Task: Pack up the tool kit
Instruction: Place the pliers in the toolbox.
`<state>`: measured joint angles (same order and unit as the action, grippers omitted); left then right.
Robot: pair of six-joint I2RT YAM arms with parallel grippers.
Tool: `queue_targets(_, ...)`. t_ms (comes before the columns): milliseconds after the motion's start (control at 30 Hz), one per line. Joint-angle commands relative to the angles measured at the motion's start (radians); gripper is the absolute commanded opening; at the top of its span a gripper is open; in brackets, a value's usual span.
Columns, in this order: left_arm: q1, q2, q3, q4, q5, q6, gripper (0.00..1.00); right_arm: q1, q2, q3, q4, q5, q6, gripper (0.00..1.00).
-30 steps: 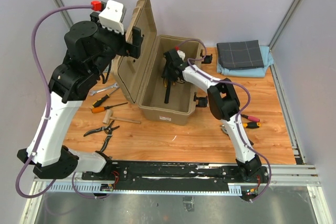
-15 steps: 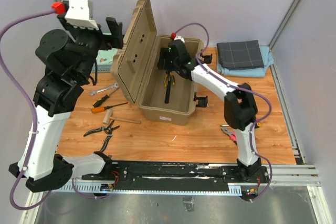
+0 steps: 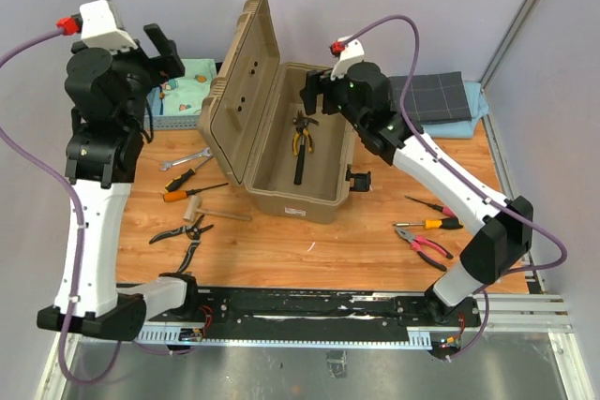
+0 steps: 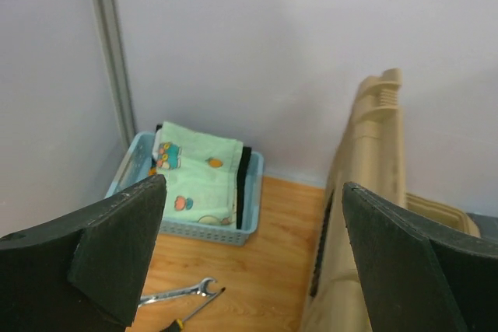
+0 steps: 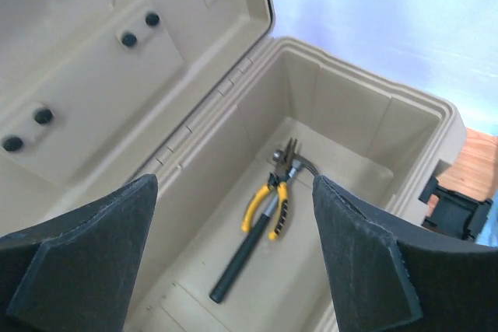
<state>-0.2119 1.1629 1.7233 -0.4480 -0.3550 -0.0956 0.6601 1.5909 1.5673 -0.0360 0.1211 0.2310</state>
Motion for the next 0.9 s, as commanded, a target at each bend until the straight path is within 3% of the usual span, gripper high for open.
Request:
queue_targets(0, 0.233, 0.028, -0.053, -0.066, 0.268, -0.169, 0.99, 0.009, -0.06, -0.062, -0.019, 0.024, -0.117, 0.82)
queue_targets(100, 0.404, 0.058, -0.11, -0.079, 0.432, -0.24, 0.99, 0.01, -0.111, -0.093, -0.021, 0.037, -0.132, 0.81)
queue_targets(233, 0.51, 0.092, -0.168, -0.076, 0.569, -0.299, 0.99, 0.009, -0.162, -0.128, -0.021, 0.068, -0.155, 0.81)
queue_targets(433, 0.526, 0.109, -0.295, -0.075, 0.664, -0.355, 0.99, 0.009, -0.198, -0.153, -0.027, 0.098, -0.169, 0.82)
queue_targets(600, 0.538, 0.099, -0.548, -0.016, 0.754, -0.442, 0.96, 0.009, -0.214, -0.176, -0.028, 0.109, -0.17, 0.81)
queue_targets(867, 0.546, 0.088, -0.791, 0.064, 0.718, -0.572, 0.89, 0.01, -0.231, -0.202, -0.035, 0.127, -0.168, 0.82)
